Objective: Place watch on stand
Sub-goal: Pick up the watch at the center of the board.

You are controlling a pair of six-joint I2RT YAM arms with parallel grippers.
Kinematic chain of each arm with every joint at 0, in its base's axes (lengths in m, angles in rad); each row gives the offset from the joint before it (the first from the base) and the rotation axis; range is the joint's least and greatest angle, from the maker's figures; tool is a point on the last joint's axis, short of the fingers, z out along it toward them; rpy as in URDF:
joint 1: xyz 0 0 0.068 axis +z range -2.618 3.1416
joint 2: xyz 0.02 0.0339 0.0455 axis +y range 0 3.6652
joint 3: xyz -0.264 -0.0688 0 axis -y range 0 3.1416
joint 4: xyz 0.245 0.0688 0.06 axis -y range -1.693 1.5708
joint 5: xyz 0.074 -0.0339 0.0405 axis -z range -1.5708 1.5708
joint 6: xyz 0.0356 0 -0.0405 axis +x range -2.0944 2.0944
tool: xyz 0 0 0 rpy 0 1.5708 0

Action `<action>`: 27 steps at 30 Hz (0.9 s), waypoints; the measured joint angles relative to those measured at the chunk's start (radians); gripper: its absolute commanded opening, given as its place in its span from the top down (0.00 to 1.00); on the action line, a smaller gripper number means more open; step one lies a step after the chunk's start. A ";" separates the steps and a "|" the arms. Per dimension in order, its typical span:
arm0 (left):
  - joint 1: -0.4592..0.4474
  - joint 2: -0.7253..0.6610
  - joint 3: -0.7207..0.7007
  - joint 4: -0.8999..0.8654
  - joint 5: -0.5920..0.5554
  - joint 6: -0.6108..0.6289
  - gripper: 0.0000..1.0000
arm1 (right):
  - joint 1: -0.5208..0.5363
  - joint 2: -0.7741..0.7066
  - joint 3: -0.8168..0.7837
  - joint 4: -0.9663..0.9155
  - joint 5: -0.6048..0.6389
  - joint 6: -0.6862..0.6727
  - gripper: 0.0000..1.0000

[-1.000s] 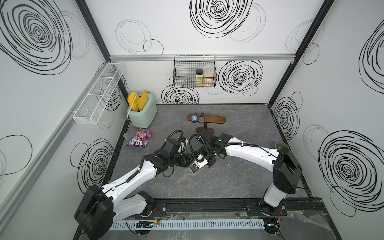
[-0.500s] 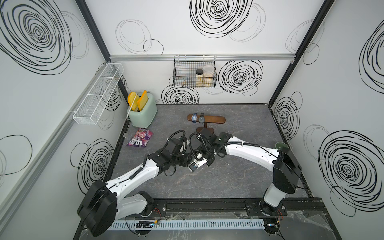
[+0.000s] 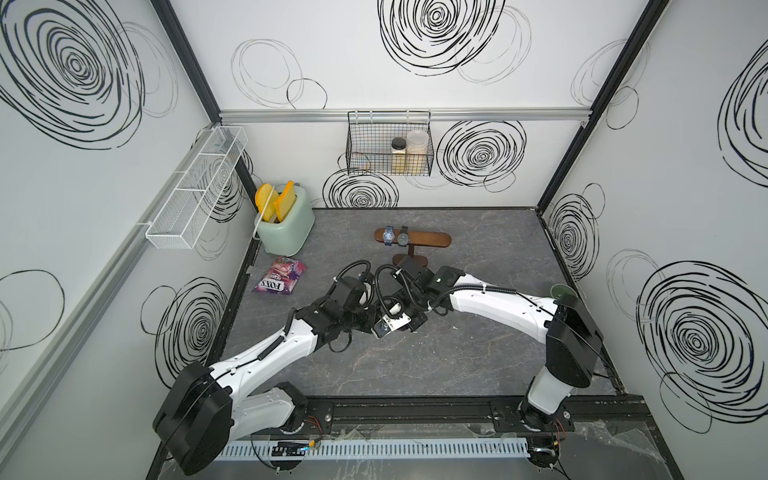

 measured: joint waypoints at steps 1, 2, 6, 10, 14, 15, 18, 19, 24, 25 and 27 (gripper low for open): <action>0.005 0.000 0.000 0.000 0.000 0.000 1.00 | 0.000 -0.007 -0.010 0.005 0.005 0.008 0.56; 0.010 0.000 0.000 0.000 0.000 0.000 1.00 | 0.000 -0.012 -0.014 0.009 0.012 0.016 0.55; 0.031 0.000 0.000 -0.001 -0.004 0.000 1.00 | 0.000 -0.046 -0.020 0.034 0.059 0.044 0.52; 0.066 -0.001 0.000 -0.010 -0.018 0.003 1.00 | -0.004 -0.159 -0.095 0.104 0.109 0.072 0.41; 0.100 -0.006 0.000 -0.034 -0.034 0.019 1.00 | -0.013 -0.330 -0.222 0.250 0.145 0.114 0.01; 0.108 -0.010 0.001 -0.039 -0.037 0.024 1.00 | -0.016 -0.370 -0.255 0.291 0.153 0.134 0.02; 0.134 -0.023 0.012 -0.051 -0.042 0.036 1.00 | -0.034 -0.491 -0.364 0.484 0.211 0.259 0.02; 0.143 -0.031 0.019 -0.056 -0.042 0.041 1.00 | -0.043 -0.522 -0.396 0.555 0.250 0.341 0.02; 0.174 -0.082 0.080 -0.071 -0.037 0.059 1.00 | -0.131 -0.550 -0.372 0.665 0.333 0.725 0.02; 0.181 -0.092 0.094 -0.073 -0.031 0.061 1.00 | -0.149 -0.539 -0.343 0.660 0.333 0.799 0.02; 0.197 -0.103 0.120 -0.076 -0.007 0.062 1.00 | -0.179 -0.520 -0.301 0.656 0.327 0.925 0.02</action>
